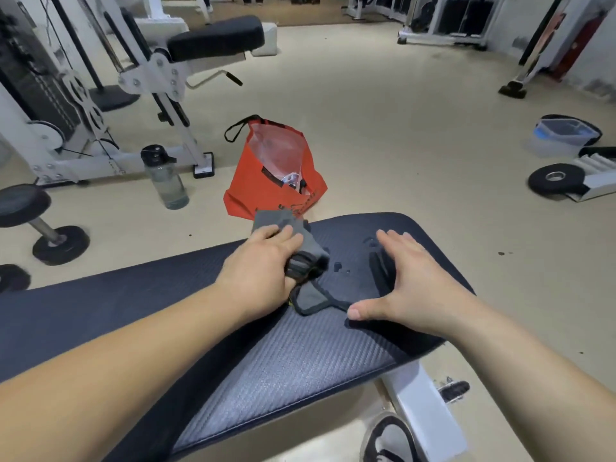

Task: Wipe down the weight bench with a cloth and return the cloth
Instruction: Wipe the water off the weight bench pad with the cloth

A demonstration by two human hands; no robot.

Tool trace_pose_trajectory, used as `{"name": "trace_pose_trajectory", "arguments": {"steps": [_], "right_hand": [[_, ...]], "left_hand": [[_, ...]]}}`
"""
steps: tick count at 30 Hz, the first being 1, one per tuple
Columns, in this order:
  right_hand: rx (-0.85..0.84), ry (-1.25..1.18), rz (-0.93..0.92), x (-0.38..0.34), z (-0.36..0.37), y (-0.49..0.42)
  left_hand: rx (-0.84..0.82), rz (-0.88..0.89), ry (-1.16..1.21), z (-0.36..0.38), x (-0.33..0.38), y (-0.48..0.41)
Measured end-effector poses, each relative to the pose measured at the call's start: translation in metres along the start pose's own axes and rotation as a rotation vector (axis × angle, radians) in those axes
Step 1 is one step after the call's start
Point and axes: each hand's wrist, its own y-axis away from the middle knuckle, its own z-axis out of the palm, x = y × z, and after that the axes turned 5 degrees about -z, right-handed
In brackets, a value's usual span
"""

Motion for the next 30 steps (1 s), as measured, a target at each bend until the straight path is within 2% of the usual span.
{"name": "trace_pose_trajectory", "arguments": {"steps": [3,7,9,12,14,17,20,21,23,25,26,27,30], "right_hand": [[-0.017,0.008,0.079,0.017,-0.002,0.007],[-0.054,0.051,0.177,0.028,-0.005,0.013],[-0.082,0.108,0.25,0.03,-0.006,0.017],[-0.13,0.13,0.324,0.032,-0.008,0.021],[-0.16,0.095,0.328,0.034,-0.007,0.022],[-0.167,0.06,0.322,0.036,-0.008,0.023],[-0.173,0.034,0.316,0.039,-0.012,0.024],[-0.182,0.029,0.316,0.041,-0.014,0.023],[-0.224,0.043,0.308,0.042,-0.018,0.022],[-0.286,0.085,0.295,0.04,-0.02,0.021],[-0.3,0.101,0.295,0.039,-0.019,0.022],[-0.301,0.112,0.293,0.039,-0.018,0.022],[-0.264,0.118,0.289,0.041,-0.014,0.021]], "left_hand": [[0.005,0.092,-0.079,-0.005,-0.005,0.006],[0.024,-0.123,-0.081,-0.011,0.008,-0.014],[0.035,-0.145,-0.097,-0.005,0.034,-0.001],[0.032,0.075,-0.111,0.001,0.061,0.04],[0.025,0.166,-0.096,-0.001,0.051,0.036],[0.011,0.004,-0.135,-0.004,0.036,0.003],[0.055,-0.111,-0.119,0.002,0.061,0.002],[0.061,-0.069,-0.108,0.006,0.074,0.013],[0.07,0.136,-0.065,0.01,0.09,0.045],[0.059,0.303,-0.024,0.007,0.082,0.056],[0.063,0.325,-0.045,0.005,0.072,0.048],[0.059,0.275,-0.077,0.005,0.062,0.038],[0.078,-0.093,-0.073,0.002,0.053,0.012]]}}
